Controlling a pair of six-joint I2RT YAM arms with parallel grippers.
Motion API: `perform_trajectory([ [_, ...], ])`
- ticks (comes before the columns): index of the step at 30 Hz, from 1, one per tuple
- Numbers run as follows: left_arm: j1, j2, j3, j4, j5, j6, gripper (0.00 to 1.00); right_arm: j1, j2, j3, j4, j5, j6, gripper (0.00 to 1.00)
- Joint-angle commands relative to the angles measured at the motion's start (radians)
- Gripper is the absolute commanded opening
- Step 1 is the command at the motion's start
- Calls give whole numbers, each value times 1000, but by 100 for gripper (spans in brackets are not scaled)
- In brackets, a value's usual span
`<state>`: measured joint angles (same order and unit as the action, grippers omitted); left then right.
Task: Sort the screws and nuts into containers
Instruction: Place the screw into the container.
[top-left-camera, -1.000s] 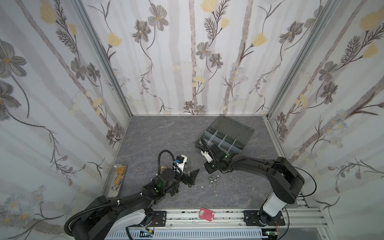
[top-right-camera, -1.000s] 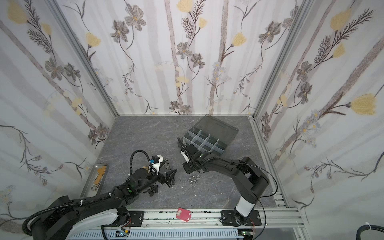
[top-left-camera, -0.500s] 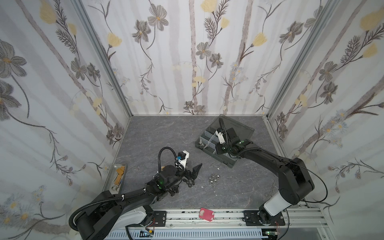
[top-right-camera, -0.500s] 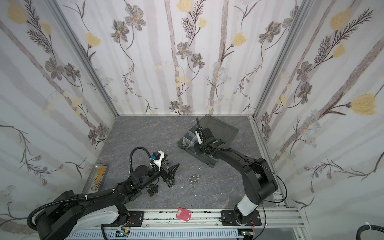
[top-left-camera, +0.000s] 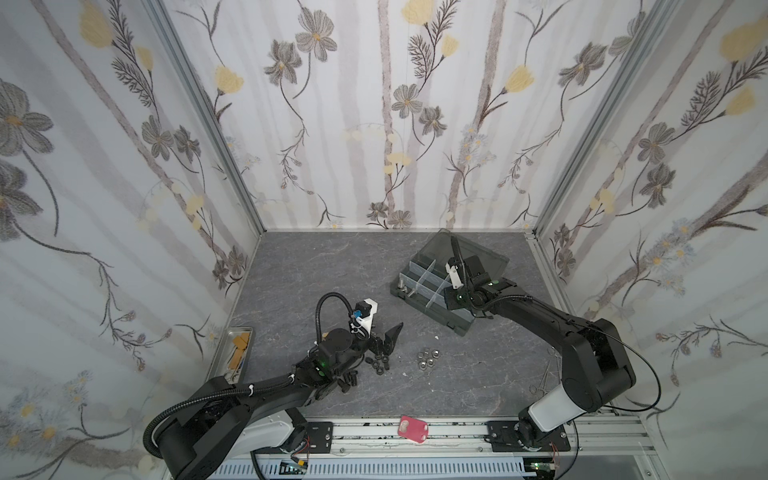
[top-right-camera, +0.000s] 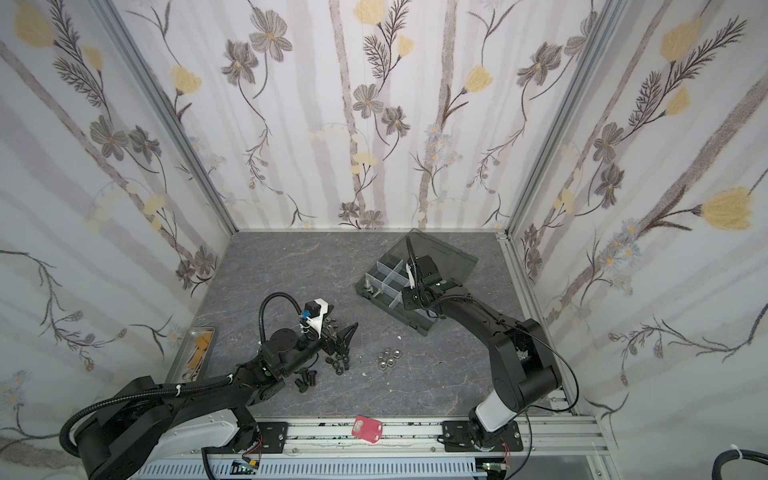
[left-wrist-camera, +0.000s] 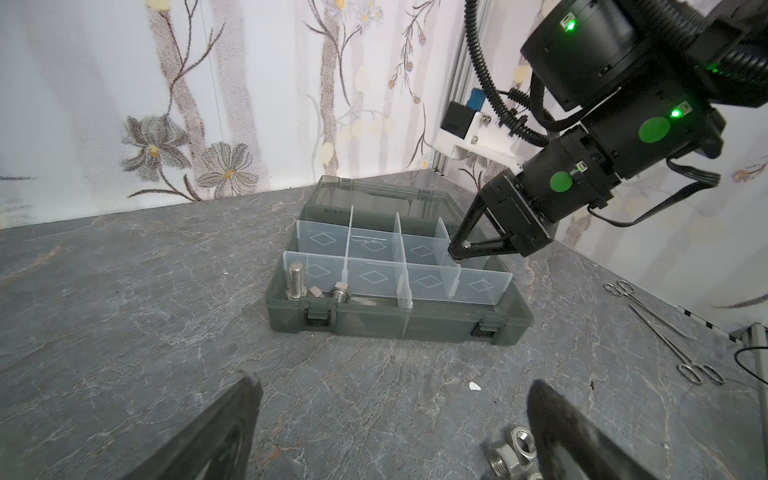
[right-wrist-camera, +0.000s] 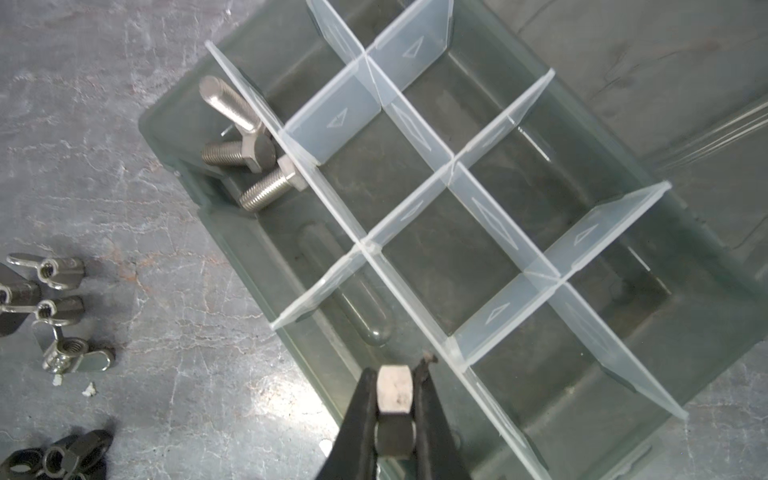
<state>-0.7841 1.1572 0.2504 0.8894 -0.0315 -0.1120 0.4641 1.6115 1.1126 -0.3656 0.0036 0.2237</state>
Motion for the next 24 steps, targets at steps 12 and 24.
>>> perform_trajectory([
  [12,32,-24,-28,78,-57,-55,100,-8,209,217,51,4,-29,11],
  [24,48,-10,-31,64,-65,-62,100,-72,258,221,36,20,28,11],
])
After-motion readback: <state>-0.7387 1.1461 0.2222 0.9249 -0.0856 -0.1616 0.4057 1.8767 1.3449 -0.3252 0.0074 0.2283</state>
